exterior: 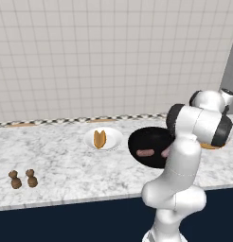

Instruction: Place one bun and one sausage from the bowl on each plate.

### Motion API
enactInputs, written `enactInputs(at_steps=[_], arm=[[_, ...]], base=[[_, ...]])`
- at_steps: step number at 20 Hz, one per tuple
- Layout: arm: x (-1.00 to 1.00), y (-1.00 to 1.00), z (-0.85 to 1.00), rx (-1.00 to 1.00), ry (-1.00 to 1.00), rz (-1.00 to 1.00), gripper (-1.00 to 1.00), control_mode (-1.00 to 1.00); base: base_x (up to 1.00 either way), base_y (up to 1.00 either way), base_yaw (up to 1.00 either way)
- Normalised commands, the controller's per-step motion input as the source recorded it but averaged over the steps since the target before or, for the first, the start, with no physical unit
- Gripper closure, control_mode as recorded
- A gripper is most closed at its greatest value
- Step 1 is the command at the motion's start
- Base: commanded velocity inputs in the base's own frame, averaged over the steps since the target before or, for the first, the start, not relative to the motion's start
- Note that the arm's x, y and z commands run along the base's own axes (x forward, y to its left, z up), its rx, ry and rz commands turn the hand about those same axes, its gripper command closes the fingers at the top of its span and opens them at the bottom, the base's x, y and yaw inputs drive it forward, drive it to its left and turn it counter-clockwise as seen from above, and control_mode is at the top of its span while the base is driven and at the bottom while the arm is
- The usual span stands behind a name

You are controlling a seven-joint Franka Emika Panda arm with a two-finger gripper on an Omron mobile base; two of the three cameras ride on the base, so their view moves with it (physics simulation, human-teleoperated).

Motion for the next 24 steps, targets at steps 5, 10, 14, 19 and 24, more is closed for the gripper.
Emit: enactInputs(at_steps=[5, 10, 14, 19, 24], arm=[[-0.57, 0.87, 0.0, 0.0, 0.0, -0.18, -1.0, -1.0], [-0.29, 0.7, 0.0, 0.0, 0.0, -0.21, -1.0, -1.0], [0.04, 0.76, 0.0, 0.0, 0.0, -0.11, -1.0, -1.0], [0.14, 0.44, -0.12, 0.0, 0.0, -0.04, -1.0, -1.0], [0.05, 0.25, -0.22, 0.0, 0.0, 0.0, -1.0, -1.0]], base=[[0.0, 0.0, 0.0], [0.0, 0.0, 0.0], [0.0, 0.0, 0.0], [0.0, 0.0, 0.0], [0.0, 0.0, 0.0]])
